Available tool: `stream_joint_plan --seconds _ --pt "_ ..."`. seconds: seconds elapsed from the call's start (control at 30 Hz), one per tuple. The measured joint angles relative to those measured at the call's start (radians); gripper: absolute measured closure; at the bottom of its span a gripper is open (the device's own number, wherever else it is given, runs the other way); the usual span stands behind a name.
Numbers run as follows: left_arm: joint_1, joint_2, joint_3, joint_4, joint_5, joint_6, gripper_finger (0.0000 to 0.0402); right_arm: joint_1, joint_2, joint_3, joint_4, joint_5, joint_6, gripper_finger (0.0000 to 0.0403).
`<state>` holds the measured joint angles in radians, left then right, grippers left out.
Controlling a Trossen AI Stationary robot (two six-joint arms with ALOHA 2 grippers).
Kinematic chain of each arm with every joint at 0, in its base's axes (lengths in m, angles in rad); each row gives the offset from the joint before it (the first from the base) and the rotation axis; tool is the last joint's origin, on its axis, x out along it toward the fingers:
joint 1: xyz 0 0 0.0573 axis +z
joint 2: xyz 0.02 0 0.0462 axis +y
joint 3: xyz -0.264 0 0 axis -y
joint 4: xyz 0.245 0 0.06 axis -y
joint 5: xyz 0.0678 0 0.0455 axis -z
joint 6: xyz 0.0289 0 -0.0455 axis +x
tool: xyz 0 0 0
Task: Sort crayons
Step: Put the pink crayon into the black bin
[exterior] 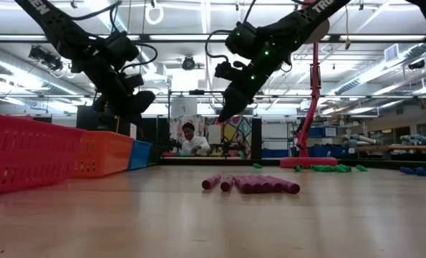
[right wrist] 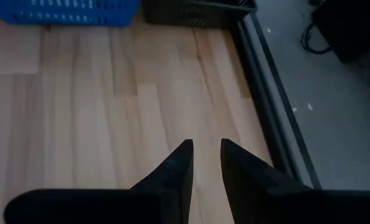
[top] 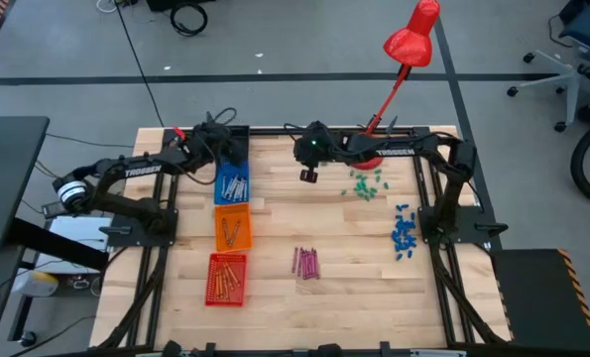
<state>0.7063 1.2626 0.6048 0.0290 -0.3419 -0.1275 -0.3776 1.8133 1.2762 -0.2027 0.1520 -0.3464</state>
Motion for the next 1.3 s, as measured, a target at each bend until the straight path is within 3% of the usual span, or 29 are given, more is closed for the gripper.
stream_joint_plan --seconds 0.23,0.57,0.77,1.3 --pt "0.091 0.024 0.000 0.045 0.005 -0.048 0.0347 -0.006 0.000 0.000 0.009 0.007 -0.023 0.0317" --pt "0.068 0.213 0.001 0.256 -0.022 -0.001 0.0347 0.004 0.000 0.000 0.007 -0.016 -0.021 0.0317" --pt "0.070 0.257 0.000 0.276 -0.083 0.043 0.0347 0.009 0.000 0.000 0.008 -0.016 -0.023 0.0317" --pt "0.071 0.286 0.000 0.274 -0.084 0.034 0.0347 0.009 0.000 0.000 0.009 -0.017 -0.023 0.0317"
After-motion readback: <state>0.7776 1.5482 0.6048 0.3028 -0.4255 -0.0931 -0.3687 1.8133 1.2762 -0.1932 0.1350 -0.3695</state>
